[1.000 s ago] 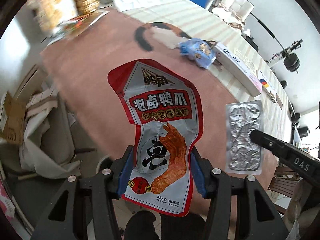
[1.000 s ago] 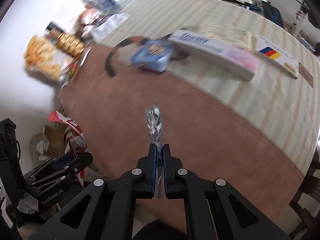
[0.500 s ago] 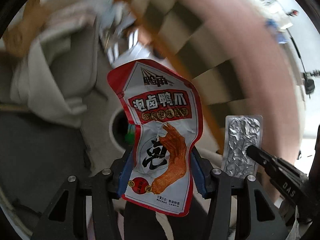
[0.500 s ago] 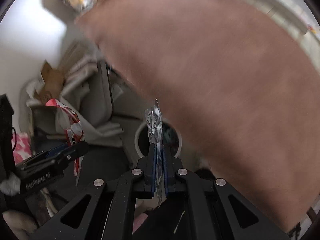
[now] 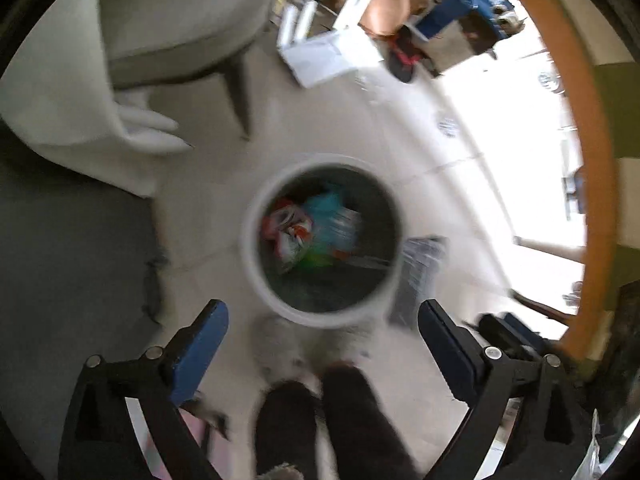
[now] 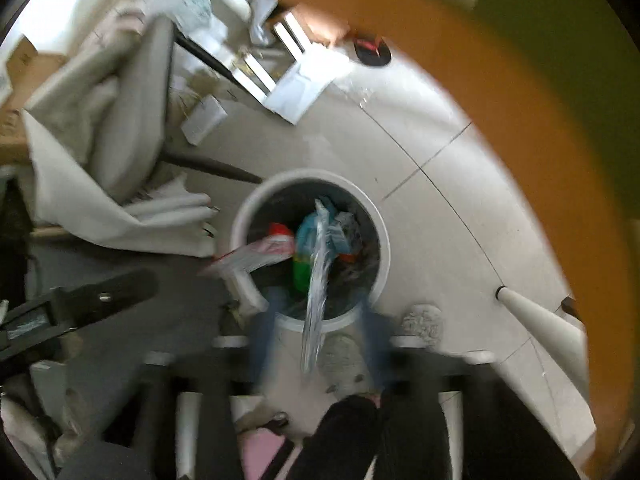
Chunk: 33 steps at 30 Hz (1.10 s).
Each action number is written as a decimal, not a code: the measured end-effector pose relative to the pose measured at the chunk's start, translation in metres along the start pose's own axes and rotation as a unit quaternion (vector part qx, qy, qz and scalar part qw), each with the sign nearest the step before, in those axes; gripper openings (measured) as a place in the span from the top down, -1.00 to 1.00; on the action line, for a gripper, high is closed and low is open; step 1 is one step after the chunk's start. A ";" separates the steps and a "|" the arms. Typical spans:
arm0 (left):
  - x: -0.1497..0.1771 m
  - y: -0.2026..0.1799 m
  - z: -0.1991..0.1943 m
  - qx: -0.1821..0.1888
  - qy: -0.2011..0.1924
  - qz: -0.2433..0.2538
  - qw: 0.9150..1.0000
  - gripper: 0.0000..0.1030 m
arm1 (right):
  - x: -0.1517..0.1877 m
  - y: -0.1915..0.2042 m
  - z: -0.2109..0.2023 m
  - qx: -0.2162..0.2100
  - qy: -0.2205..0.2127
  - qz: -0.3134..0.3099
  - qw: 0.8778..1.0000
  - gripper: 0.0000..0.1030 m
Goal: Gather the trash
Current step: 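Carry the red wrapper and blister pack to the bin and release both, then move both tools back up to the table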
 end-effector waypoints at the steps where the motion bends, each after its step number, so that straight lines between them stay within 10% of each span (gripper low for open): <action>1: -0.001 0.010 0.001 -0.024 -0.016 -0.001 1.000 -0.88 | 0.000 -0.001 0.007 0.008 0.003 -0.004 1.000 -0.38; 5: 0.005 0.029 0.000 -0.085 -0.035 -0.006 0.996 -0.88 | 0.005 -0.006 0.019 0.061 0.009 -0.019 0.998 -0.88; 13: 0.028 0.032 -0.032 -0.120 -0.047 -0.001 0.992 -0.88 | 0.011 -0.002 -0.006 0.118 0.003 -0.021 0.993 -0.90; 33: 0.101 -0.007 -0.195 -0.119 -0.090 0.028 0.988 -0.88 | 0.063 0.046 -0.180 0.095 -0.044 -0.036 0.994 -0.90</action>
Point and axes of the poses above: each gripper's, at about its wrist camera, not at the fingertips, and z roughly the way its jaws point, y to its left, x to its underside, the point moved 10 cm from there along z, roughly the way its jaws point, and after that the axes turned 10 degrees about y, right-handed, at the moved point
